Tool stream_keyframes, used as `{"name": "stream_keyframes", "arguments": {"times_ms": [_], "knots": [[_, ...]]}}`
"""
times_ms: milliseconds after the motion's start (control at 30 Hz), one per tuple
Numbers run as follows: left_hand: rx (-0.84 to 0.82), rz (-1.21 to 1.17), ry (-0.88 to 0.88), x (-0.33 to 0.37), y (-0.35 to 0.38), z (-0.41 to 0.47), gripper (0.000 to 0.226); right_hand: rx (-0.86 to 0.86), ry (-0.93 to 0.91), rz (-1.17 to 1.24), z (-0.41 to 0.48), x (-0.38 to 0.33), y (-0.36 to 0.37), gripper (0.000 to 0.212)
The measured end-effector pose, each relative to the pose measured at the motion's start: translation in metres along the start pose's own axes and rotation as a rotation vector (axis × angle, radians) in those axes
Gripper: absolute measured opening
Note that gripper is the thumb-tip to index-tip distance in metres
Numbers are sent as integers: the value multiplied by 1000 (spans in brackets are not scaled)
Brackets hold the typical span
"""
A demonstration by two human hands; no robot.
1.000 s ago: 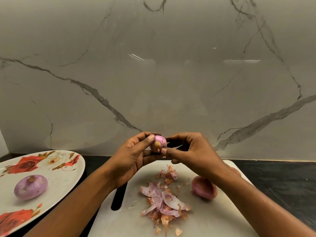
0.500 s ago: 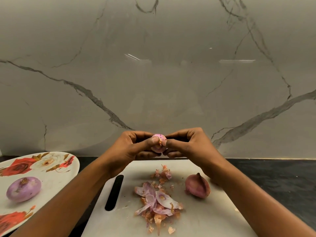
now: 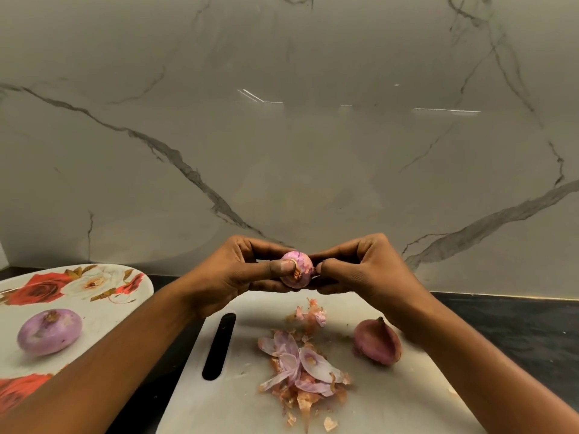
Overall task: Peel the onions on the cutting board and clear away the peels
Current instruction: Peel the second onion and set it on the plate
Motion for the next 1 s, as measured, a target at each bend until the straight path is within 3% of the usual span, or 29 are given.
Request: {"name": "stream_keyframes", "arguments": {"times_ms": [233,367,500,633,1000], "knots": [[35,-31,31,1,-1,-2,36,-28,-38,38,0,-4,4,25],[45,-4,41,1,3,-2,35,-36,-108,-72,-1,-3,3,33],[47,-51,36,0,1,0,38,-39,-141,-86,0,-3,2,28],[44,-48,18,-1,4,-1,33,-15,-229,-257,-2,-6,0,18],[23,-2,30,1,7,-6,33,-15,-311,-334,-3,-10,-1,17]]}}
Point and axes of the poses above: each hand's wrist, its own z-axis towards the middle knuckle, its own y-axis out of the palm, x = y × z, the point moved 4 cm from there along z, towards the middle knuckle, and after that the axes turned 15 degrees about -y, right-handed, at the moved point
